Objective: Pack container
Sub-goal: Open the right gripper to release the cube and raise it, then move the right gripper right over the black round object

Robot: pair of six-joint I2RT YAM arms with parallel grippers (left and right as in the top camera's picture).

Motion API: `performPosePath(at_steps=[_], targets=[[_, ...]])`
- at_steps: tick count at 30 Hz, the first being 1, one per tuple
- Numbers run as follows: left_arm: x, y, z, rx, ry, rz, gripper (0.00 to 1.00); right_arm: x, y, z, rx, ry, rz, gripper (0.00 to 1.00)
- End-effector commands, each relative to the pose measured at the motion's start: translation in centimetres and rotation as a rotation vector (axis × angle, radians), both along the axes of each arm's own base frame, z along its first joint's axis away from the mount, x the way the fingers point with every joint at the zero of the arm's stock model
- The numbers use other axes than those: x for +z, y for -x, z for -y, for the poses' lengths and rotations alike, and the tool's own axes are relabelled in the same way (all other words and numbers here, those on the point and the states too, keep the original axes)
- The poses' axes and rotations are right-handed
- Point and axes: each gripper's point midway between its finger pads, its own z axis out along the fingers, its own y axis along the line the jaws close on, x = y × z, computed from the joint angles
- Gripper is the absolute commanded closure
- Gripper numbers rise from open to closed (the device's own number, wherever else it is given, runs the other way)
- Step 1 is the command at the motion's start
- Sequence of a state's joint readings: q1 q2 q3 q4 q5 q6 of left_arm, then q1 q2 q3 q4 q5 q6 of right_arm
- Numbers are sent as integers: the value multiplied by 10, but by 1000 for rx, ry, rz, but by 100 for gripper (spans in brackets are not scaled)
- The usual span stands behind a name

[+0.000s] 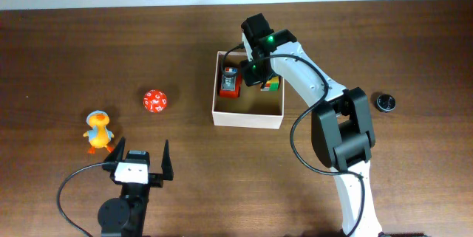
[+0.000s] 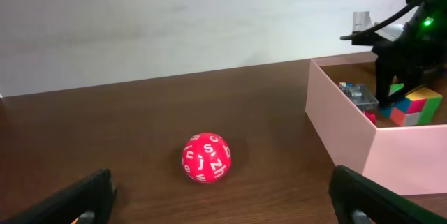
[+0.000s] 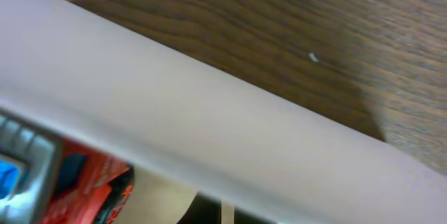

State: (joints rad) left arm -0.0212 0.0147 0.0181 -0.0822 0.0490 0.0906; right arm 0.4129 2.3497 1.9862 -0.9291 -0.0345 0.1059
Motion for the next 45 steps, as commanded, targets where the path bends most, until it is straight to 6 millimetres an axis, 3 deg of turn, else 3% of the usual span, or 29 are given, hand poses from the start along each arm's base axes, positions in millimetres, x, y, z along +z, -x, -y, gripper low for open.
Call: performPosePath(at_steps=[1,15,20,24,30,36,38,40,45], targets=[[-2,0,0,-3,-20,2,1,-1,-10,12,-23,45,30,96],[-2,0,0,-3,-20,2,1,1,-18,9,-26,23,59,95],[-2,0,0,-3,-20,2,1,6,-8,-8,16,-72,8,91],[-2,0,0,-3,-20,2,1,29,-3,-16,34,-114,-13,92],[-2,0,0,-3,-20,2,1,103,0,-12,31,-122,35,96],[-2,0,0,-3,-20,2,1,155,5,33,-127,1,75,95],[-2,0,0,-3,-20,2,1,165,10,50,-175,33,67,94],[-2,0,0,-3,-20,2,1,174,18,70,-219,54,41,85],[-2,0,0,-3,-20,2,1,193,32,111,-292,77,10,81]])
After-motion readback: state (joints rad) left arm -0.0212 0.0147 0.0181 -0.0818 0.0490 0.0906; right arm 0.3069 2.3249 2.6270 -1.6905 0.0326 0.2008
